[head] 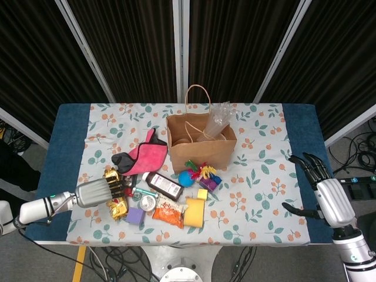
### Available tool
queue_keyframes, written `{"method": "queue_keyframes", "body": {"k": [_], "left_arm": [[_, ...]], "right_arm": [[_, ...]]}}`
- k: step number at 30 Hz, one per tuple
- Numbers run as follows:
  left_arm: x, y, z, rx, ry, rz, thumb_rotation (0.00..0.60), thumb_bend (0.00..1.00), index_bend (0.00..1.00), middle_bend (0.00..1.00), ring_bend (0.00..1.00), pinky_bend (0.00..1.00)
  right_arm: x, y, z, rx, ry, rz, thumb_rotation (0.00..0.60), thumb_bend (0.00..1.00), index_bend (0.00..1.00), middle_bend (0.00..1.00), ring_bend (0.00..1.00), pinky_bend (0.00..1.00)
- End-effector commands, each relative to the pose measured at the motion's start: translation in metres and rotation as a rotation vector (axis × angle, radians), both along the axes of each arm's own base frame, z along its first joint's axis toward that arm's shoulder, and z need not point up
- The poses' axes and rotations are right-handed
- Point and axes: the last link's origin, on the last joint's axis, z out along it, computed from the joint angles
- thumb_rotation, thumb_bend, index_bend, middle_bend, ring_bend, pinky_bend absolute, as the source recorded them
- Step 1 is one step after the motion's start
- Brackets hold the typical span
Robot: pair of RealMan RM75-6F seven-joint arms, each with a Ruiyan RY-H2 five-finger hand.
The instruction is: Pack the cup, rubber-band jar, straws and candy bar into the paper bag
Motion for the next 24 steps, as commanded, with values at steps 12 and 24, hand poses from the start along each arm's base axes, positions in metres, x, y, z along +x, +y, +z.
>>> {"method": "queue_keyframes", "body": {"k": [12,24], "left_arm": [[0.000,0.003,-0.011,-0.014,-0.005,-0.011,0.600,0.09,0.29,0.31,0.14,0.26],[-0.003,0.007,-0.014,-0.005,-0.008,-0.012,0.600,0.13,0.38,0.41,0.16,0.26]], "right_arm": [[-0.003,-0.005,0.001,0.002,-0.008,-0.031,0.600,0.00,0.08,0.15,0.00,0.00],[-0.002,-0.005,0.000,-0.004,0.001,-0.041,0.600,0.00,0.08,0.15,0.00,0.00]]}}
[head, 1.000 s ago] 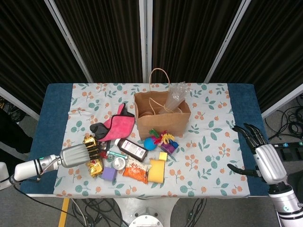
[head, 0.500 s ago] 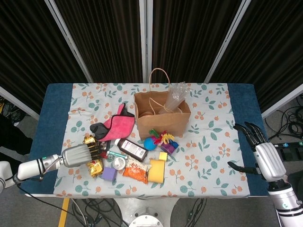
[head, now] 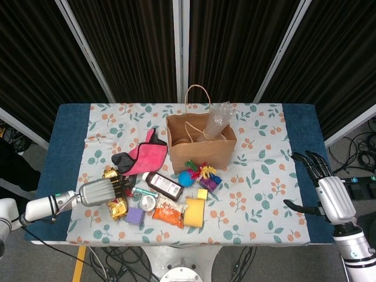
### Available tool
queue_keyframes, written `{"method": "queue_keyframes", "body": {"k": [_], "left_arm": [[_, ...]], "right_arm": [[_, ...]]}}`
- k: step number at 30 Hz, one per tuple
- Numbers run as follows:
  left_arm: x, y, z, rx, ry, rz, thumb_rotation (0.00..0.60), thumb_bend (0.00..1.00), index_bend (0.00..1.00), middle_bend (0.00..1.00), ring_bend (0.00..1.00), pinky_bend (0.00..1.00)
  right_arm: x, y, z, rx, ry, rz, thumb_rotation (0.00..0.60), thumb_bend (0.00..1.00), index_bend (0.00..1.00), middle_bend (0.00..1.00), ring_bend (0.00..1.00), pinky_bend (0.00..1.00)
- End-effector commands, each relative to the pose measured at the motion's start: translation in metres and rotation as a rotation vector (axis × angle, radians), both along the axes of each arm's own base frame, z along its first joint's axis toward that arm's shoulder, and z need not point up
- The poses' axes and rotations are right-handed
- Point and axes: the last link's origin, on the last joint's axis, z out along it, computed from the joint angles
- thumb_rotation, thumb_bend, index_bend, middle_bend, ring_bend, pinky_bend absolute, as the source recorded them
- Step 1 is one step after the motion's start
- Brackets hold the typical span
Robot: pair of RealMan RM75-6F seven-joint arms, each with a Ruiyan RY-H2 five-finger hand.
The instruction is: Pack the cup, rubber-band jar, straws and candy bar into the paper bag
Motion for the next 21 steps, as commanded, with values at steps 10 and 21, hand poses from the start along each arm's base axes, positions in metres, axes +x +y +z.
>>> {"method": "queue_keyframes", "body": {"k": [10,21], "left_arm": [[-0.006,0.000,0.006,0.017,-0.028,0.016,0.600,0.13,0.43,0.46,0.20,0.26],[-0.002,-0.005,0.010,0.033,-0.118,0.002,0.600,0.17,0.55,0.58,0.31,0.26]], "right_arm": [[0.005,-0.002,-0.006,0.012,0.009,-0.006,0.600,0.00,0.08,0.15,0.00,0.00],[0.010,-0.005,-0.009,0.015,0.013,-0.006,0.600,0.00,0.08,0.15,0.00,0.00]]}}
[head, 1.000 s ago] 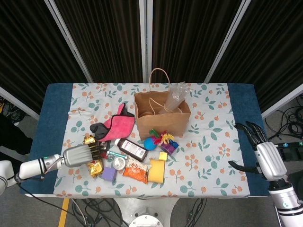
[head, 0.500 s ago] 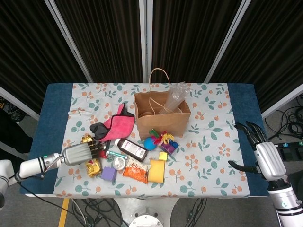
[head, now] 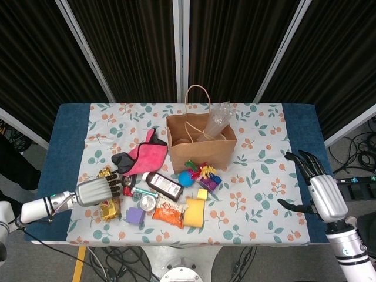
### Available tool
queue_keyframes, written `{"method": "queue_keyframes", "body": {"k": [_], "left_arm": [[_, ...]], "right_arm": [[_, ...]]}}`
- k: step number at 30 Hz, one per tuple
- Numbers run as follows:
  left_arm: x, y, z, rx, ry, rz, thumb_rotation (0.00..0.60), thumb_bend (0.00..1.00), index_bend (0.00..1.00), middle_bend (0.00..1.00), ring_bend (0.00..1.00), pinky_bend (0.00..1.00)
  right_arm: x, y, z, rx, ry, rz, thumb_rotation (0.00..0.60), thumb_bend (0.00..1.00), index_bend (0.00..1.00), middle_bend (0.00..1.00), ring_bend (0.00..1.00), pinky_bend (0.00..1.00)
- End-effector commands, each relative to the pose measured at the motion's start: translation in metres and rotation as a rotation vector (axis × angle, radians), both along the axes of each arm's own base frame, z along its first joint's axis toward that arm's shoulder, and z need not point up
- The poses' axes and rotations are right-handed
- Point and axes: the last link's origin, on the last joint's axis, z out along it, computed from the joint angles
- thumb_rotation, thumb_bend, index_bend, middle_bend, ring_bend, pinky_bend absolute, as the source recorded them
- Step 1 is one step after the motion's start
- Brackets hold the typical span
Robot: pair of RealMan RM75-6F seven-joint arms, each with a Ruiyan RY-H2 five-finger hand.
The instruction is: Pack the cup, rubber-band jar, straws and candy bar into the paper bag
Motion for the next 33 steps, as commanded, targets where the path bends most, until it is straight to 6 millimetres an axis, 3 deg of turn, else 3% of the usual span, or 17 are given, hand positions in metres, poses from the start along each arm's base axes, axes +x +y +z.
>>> {"method": "queue_keyframes", "body": {"k": [1,21,25,33], "left_arm": [[0.003,-0.002,0.002,0.010,-0.044,-0.011,0.600,0.17,0.56,0.59,0.33,0.26],[0.010,0.003,0.018,0.082,-0.130,-0.013,0.600,0.21,0.62,0.65,0.38,0.26],[0.014,0.012,0.035,0.158,-0.175,-0.006,0.600,0.21,0.62,0.65,0.38,0.26],[0.023,0.034,0.098,0.409,-0.286,0.009,0.600,0.21,0.63,0.66,0.40,0.26]], "right_arm": [[0.000,0.000,0.001,-0.003,-0.002,0.000,0.600,0.00,0.08,0.15,0.00,0.00],[-0.012,0.003,0.011,-0.026,-0.034,-0.019,0.600,0.00,0.09,0.15,0.00,0.00],[-0.010,0.002,0.012,-0.025,-0.045,-0.015,0.600,0.00,0.09,0.15,0.00,0.00],[-0.012,0.005,0.011,-0.025,-0.078,-0.009,0.600,0.00,0.09,0.16,0.00,0.00]]}}
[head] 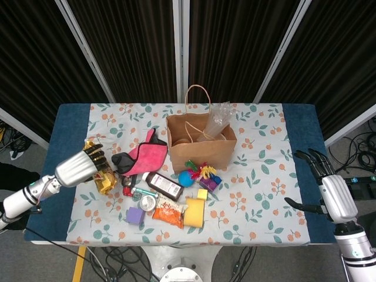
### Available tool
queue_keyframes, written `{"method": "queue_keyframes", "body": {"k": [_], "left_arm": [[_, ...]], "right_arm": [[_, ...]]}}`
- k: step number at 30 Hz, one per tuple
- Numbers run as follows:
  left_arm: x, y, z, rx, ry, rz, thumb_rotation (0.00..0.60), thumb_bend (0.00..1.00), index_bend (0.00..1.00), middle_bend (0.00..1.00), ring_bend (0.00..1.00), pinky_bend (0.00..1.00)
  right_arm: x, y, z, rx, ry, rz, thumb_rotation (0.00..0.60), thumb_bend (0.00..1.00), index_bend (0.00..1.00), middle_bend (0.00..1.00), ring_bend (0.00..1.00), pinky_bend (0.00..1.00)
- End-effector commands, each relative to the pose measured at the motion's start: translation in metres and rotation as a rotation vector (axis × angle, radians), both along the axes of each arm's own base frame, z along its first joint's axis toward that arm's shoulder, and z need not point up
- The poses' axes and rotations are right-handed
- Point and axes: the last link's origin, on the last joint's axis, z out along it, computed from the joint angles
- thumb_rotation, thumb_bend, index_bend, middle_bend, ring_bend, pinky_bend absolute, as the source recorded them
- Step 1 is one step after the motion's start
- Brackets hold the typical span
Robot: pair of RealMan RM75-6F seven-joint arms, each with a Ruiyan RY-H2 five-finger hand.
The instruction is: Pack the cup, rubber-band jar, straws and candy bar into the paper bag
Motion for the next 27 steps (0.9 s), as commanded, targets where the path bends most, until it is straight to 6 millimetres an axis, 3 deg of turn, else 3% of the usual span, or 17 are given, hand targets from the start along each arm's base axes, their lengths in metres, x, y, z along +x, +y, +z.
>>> {"method": "queue_keyframes", "body": {"k": [1,5,14,21,27], "left_arm": [[0.006,0.006,0.028,0.121,-0.062,0.004,0.600,0.21,0.63,0.66,0.41,0.26],[0.027,0.014,0.048,0.213,-0.170,-0.004,0.600,0.21,0.63,0.66,0.42,0.26],[0.111,0.034,0.071,0.351,-0.462,-0.060,0.600,0.21,0.63,0.66,0.42,0.25],[0.151,0.043,0.070,0.350,-0.526,-0.087,0.600,0.21,0.63,0.66,0.42,0.25],[0.182,0.046,0.064,0.326,-0.629,-0.097,0.600,0.21,0.63,0.66,0.42,0.25]], "right_arm": [[-0.003,0.001,-0.001,0.003,-0.016,-0.001,0.600,0.00,0.09,0.16,0.00,0.00],[-0.007,0.005,-0.003,0.017,-0.046,-0.001,0.600,0.00,0.10,0.16,0.00,0.00],[-0.035,0.021,-0.009,0.037,-0.069,-0.018,0.600,0.00,0.13,0.17,0.00,0.00],[-0.080,0.039,-0.035,0.035,0.145,-0.003,0.600,0.00,0.19,0.18,0.00,0.00],[-0.104,0.042,-0.049,-0.051,0.252,-0.014,0.600,0.00,0.22,0.18,0.00,0.00]]}}
